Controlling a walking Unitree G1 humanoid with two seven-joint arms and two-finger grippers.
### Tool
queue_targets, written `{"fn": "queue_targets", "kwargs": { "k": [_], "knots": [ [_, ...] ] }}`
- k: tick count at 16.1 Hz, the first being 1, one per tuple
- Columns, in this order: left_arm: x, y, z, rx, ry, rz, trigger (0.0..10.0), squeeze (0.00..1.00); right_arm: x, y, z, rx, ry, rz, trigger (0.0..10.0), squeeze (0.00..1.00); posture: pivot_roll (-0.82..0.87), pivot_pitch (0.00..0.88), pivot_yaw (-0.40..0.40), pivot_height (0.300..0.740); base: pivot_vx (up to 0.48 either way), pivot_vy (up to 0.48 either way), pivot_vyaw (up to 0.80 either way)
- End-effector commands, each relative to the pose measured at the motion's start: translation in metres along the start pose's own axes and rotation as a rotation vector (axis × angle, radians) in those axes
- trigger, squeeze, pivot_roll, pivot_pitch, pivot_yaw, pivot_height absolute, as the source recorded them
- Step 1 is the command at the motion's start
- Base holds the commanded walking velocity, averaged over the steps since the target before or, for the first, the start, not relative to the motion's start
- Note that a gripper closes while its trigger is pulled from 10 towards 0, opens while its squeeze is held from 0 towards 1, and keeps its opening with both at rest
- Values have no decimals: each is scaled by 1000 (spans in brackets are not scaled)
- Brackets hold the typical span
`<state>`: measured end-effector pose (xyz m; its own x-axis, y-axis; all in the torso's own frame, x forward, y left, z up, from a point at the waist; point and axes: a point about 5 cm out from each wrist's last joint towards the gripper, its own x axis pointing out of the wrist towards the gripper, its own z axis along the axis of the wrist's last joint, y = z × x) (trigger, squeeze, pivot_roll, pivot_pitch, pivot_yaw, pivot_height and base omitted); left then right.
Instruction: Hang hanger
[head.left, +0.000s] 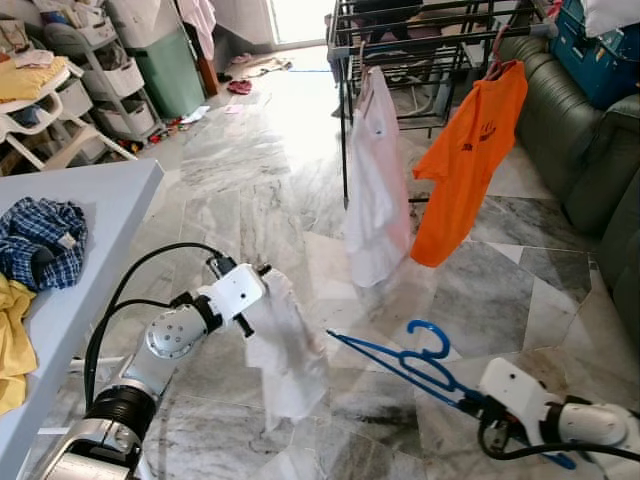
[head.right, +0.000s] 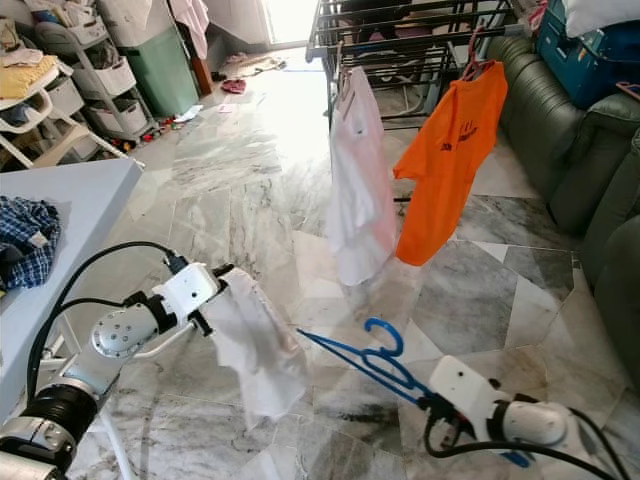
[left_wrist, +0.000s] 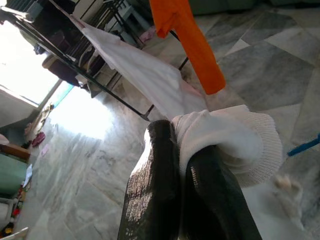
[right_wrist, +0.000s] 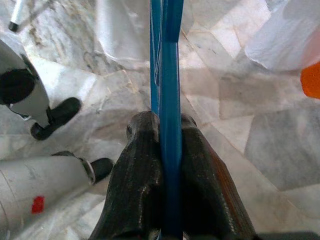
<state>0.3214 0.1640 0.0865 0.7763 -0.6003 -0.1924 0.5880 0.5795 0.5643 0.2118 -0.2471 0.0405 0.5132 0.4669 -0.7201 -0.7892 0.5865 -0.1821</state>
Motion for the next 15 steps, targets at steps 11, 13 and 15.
{"fn": "queue_targets", "kwargs": {
  "k": [11, 13, 15],
  "knots": [
    [-5, -1, 21, -1, -115, -34, 10000, 0, 15, 4, 5, 4, -37, 16, 10000, 0, -149, 34, 160, 740, 0, 0, 0],
    [-8, 1, 24, 0, -128, -31, 10000, 0, 18, 5, 5, 8, -35, 14, 10000, 0, -148, 32, 158, 740, 0, 0, 0],
    [-11, 4, 30, -15, -161, -10, 10000, 0, 20, 6, 3, 13, -29, 14, 10000, 0, -142, 29, 157, 740, 0, 0, 0]
  ]
}}
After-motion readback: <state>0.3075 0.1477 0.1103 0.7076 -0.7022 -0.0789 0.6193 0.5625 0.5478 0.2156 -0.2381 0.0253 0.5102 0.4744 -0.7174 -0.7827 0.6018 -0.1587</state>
